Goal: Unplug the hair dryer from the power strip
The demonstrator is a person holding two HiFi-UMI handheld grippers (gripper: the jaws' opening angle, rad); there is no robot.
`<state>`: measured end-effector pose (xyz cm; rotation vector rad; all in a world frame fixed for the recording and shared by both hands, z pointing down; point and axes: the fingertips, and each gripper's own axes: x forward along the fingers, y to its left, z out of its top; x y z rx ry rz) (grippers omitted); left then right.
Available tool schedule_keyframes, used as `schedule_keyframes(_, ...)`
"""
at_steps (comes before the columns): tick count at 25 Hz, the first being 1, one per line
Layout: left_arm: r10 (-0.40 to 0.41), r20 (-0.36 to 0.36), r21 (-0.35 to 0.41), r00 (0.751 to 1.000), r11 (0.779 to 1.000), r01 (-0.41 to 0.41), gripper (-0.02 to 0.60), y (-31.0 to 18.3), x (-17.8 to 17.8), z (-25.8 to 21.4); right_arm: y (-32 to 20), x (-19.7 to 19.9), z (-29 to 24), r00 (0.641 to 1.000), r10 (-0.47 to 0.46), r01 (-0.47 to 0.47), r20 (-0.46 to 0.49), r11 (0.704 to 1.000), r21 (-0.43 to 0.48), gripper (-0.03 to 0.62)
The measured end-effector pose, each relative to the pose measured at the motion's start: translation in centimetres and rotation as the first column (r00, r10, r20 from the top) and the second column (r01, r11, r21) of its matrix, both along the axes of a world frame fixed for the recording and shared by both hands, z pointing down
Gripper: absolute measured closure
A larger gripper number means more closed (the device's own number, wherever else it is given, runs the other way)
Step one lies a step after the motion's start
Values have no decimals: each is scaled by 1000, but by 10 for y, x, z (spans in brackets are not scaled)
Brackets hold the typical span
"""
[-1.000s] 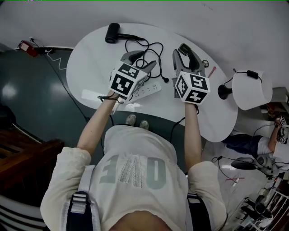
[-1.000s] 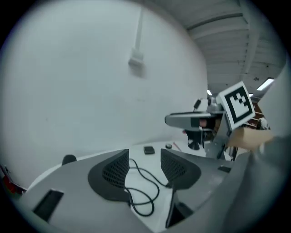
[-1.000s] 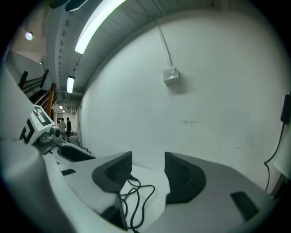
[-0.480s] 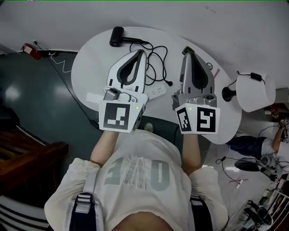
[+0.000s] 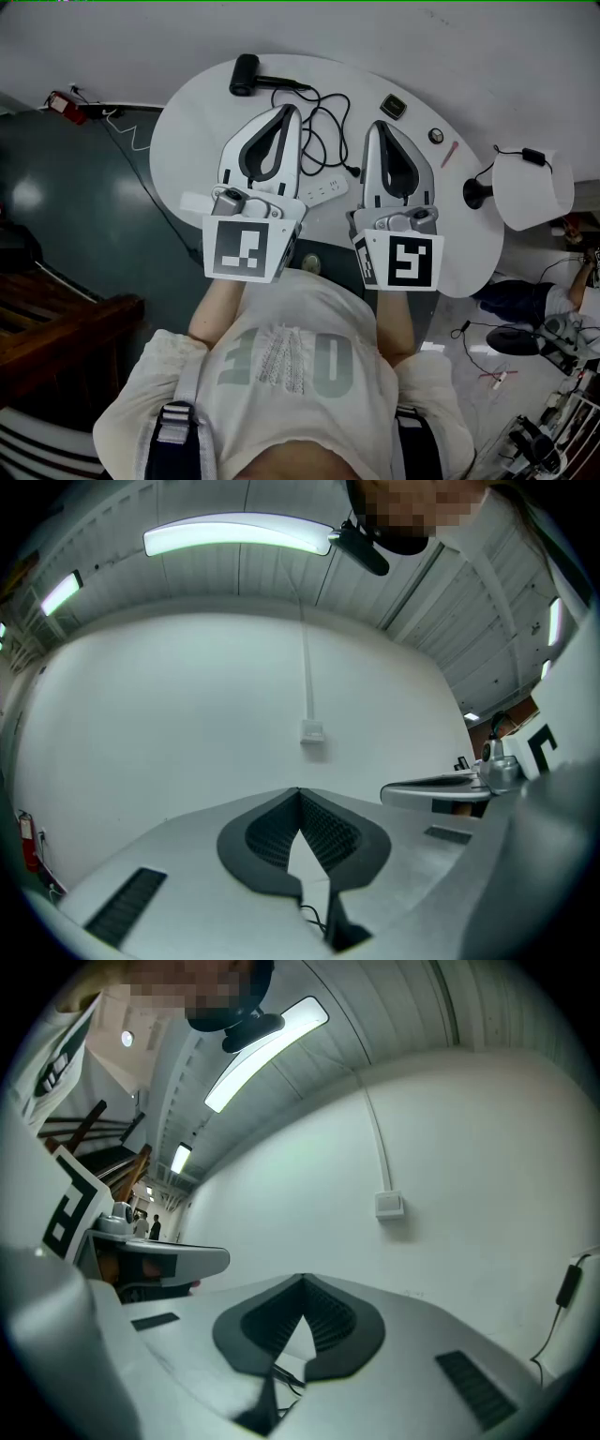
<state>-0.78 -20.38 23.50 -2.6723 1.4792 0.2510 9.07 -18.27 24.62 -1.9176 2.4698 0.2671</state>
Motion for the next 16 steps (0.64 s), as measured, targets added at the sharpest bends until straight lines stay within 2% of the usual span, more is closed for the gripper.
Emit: schedule_keyframes(16, -6, 15, 36, 1000, 999, 5, 575, 8, -2, -11, -1, 5, 1, 1000, 9, -9, -8, 1000, -8, 589)
